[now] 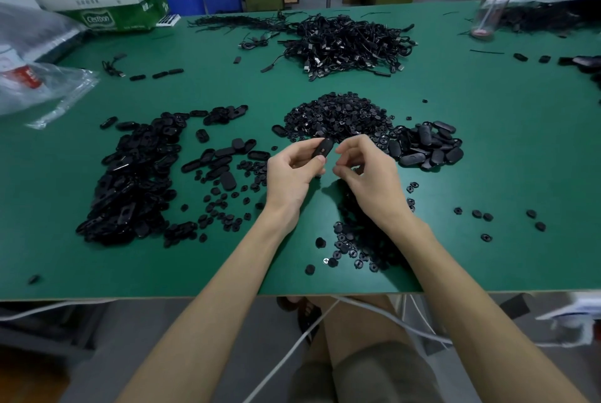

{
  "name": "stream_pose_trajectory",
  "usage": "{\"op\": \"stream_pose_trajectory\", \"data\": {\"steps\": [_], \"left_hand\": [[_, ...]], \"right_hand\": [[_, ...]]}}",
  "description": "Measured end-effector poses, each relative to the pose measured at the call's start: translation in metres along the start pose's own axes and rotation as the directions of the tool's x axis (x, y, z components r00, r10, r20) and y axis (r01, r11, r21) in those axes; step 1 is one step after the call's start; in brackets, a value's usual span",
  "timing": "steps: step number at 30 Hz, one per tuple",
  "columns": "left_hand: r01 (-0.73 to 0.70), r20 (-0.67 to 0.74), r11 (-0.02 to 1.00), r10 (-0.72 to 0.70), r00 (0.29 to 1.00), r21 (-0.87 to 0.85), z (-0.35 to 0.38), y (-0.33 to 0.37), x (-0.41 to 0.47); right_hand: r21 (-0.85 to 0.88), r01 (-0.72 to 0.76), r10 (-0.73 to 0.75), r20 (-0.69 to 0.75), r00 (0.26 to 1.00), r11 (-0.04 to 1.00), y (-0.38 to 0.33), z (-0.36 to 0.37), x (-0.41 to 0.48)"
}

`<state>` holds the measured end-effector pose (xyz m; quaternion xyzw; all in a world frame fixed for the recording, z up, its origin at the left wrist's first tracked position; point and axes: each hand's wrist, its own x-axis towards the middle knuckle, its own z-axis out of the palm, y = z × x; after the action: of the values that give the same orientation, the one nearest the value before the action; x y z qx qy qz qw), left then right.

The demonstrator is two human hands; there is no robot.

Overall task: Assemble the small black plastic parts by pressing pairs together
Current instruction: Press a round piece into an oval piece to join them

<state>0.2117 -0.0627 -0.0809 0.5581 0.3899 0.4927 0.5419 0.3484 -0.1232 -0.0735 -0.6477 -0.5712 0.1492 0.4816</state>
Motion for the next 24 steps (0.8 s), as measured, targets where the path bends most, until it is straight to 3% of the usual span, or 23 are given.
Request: {"op": "stream_pose_trajectory", "data": {"steps": [4, 24], "left_hand": [[-0.002, 0.017, 1.0, 0.002, 1.0, 0.004, 0.0005, 0.0005, -0.001], [-0.01, 0.053, 1.0, 0.009, 0.999, 0.029, 0.0007, 0.0023, -0.0034]], "right_hand": [[0.141, -0.024, 0.032, -0.053, 0.998, 0.99, -0.0042, -0.005, -0.0005], [0.281, -0.074, 0.09, -0.045, 0.995, 0.957, 0.0029, -0.0032, 0.0017]]}}
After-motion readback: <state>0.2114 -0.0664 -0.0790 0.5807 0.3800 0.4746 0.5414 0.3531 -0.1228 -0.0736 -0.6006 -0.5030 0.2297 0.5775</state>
